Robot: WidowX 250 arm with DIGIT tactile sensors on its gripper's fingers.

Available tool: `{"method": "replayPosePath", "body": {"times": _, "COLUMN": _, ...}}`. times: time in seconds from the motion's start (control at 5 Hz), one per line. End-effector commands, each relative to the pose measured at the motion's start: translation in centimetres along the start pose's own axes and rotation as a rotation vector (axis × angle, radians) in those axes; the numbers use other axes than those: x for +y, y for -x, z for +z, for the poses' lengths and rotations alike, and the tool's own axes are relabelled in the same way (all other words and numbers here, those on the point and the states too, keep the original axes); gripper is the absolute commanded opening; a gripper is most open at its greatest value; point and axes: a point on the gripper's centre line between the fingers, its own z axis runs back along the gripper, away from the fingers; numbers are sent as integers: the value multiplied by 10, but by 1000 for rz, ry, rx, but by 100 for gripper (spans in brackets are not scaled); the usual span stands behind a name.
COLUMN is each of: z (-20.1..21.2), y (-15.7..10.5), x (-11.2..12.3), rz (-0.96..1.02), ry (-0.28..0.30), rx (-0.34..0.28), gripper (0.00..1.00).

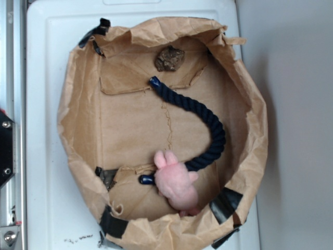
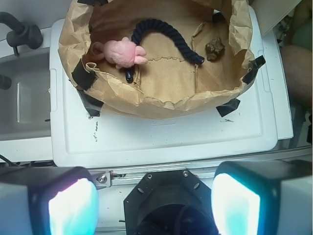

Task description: Grab the pink bunny.

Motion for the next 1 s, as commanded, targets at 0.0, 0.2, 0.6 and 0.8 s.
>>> {"method": "replayPosePath", "body": {"times": 0.0, "z": 0, "y": 0, "x": 0, "rz": 0, "ry": 0, "rx": 0, "gripper": 100}}
{"method": "replayPosePath", "body": {"times": 0.2, "z": 8, "y": -27, "x": -10, "rz": -33, "ry": 59, "rx": -8, "gripper": 100}}
{"method": "replayPosePath", "body": {"times": 0.6, "z": 5, "y": -35, "x": 1, "rz": -142, "ry": 81, "rx": -17, "gripper": 100}}
{"method": "replayPosePath", "body": {"times": 0.8, "z": 5, "y": -35, "x": 1, "rz": -142, "ry": 81, "rx": -17, "gripper": 100}}
